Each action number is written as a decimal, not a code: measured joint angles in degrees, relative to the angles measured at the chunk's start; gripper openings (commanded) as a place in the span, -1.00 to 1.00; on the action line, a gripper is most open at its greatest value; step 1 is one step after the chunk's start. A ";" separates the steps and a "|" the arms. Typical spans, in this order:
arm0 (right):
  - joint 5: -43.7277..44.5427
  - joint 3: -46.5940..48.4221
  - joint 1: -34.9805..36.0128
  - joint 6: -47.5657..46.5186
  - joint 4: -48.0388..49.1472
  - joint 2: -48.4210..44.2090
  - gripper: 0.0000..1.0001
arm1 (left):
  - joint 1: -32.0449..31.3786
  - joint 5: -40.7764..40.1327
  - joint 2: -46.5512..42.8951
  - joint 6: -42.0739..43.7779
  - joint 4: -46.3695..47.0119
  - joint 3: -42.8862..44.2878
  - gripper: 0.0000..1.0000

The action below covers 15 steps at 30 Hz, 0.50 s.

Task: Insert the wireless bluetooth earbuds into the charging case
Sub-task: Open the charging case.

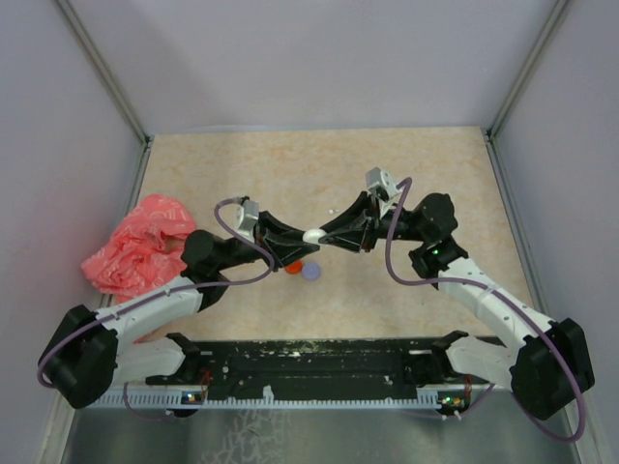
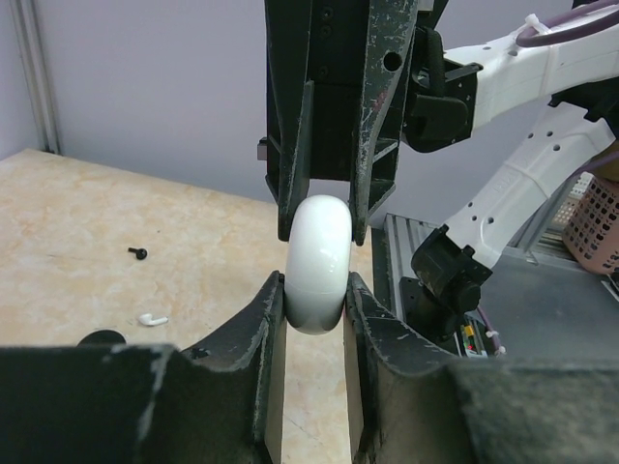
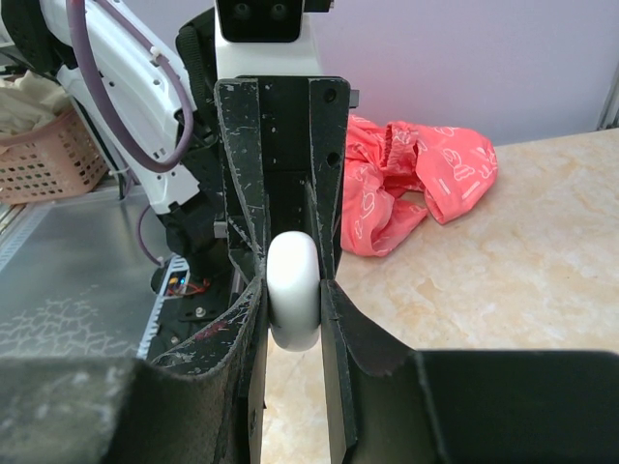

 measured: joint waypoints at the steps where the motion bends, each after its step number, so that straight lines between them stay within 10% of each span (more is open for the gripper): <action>1: -0.02 0.00 0.00 0.02 0.09 0.00 -0.95 | 0.00 0.02 0.00 -0.04 0.07 0.00 -0.81; 15: 0.48 0.04 0.00 -3.78 -6.64 -0.17 -0.34 | 0.26 2.10 -0.55 8.11 -5.16 0.00 -1.00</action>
